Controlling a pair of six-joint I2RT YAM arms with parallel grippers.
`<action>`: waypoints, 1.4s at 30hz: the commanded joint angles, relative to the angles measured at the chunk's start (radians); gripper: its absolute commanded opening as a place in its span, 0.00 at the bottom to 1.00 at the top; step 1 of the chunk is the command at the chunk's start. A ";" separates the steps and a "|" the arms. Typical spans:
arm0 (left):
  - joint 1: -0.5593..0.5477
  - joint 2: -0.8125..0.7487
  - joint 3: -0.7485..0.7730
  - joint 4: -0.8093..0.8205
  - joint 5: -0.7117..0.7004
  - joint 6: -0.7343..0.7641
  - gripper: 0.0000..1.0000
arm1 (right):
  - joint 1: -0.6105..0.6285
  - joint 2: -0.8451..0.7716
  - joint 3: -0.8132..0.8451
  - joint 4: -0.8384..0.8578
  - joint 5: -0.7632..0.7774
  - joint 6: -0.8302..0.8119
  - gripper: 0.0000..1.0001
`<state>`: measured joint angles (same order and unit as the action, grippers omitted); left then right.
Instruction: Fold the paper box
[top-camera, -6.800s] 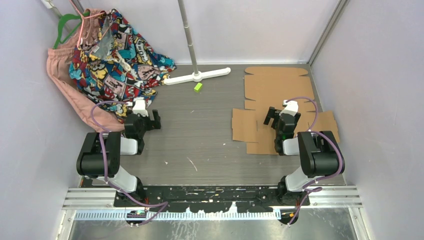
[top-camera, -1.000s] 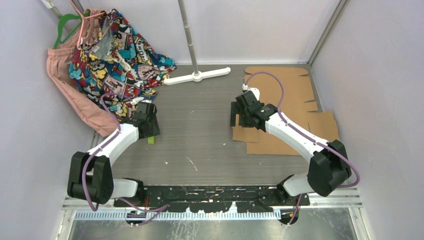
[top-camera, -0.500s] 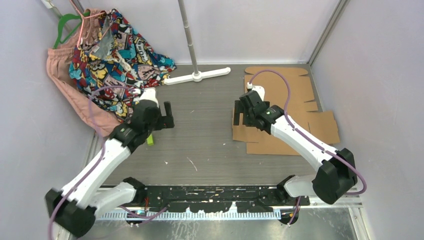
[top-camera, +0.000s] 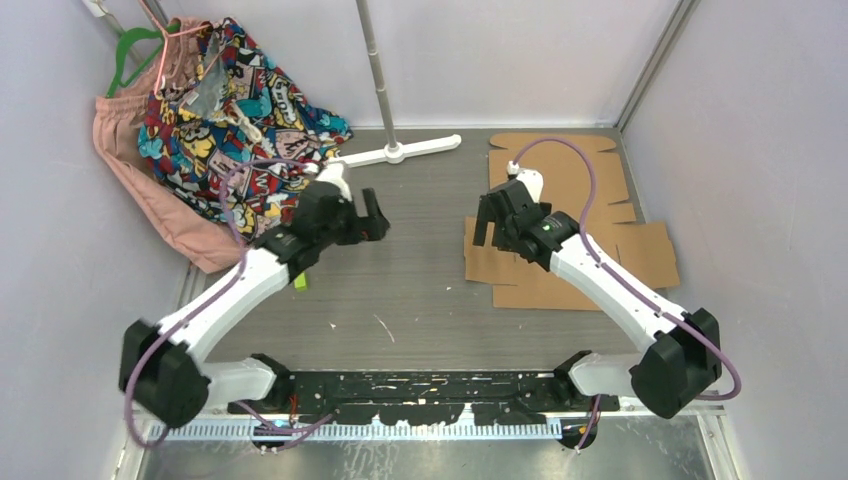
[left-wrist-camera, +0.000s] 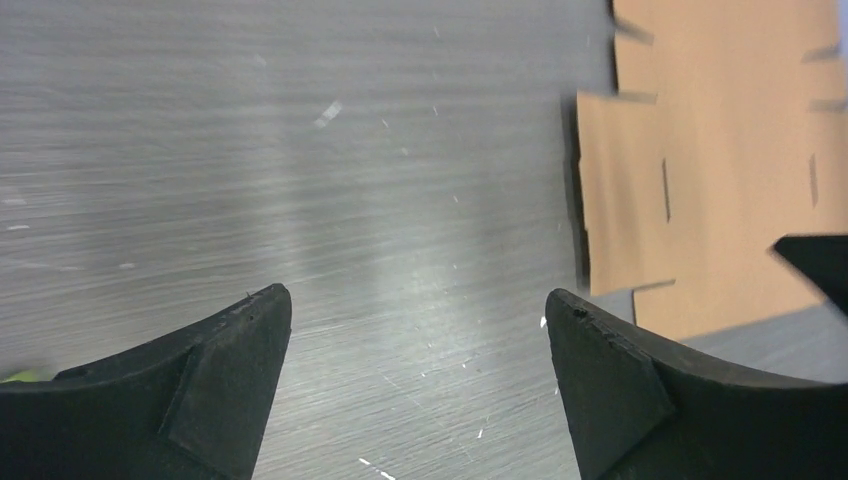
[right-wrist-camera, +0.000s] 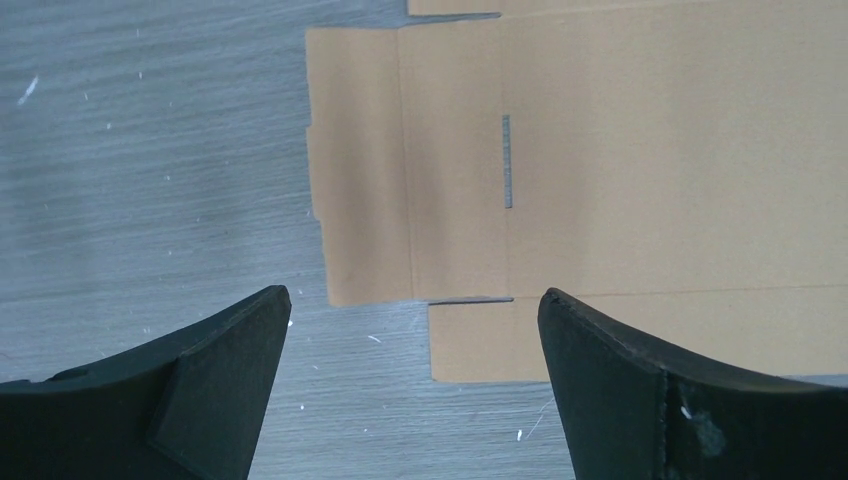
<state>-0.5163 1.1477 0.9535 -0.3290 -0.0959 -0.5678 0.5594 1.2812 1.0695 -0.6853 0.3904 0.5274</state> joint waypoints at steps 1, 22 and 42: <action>-0.047 0.180 0.024 0.215 0.169 -0.024 0.95 | -0.072 -0.094 0.038 -0.017 -0.011 0.086 1.00; -0.272 0.884 0.439 0.286 0.207 0.053 0.88 | -0.177 -0.181 0.039 -0.044 -0.194 0.082 1.00; -0.314 0.990 0.546 0.285 0.305 -0.022 0.51 | -0.179 -0.186 0.015 -0.024 -0.240 0.086 1.00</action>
<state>-0.8257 2.1155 1.4548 -0.0780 0.1493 -0.5674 0.3836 1.1210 1.0817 -0.7376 0.1680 0.6117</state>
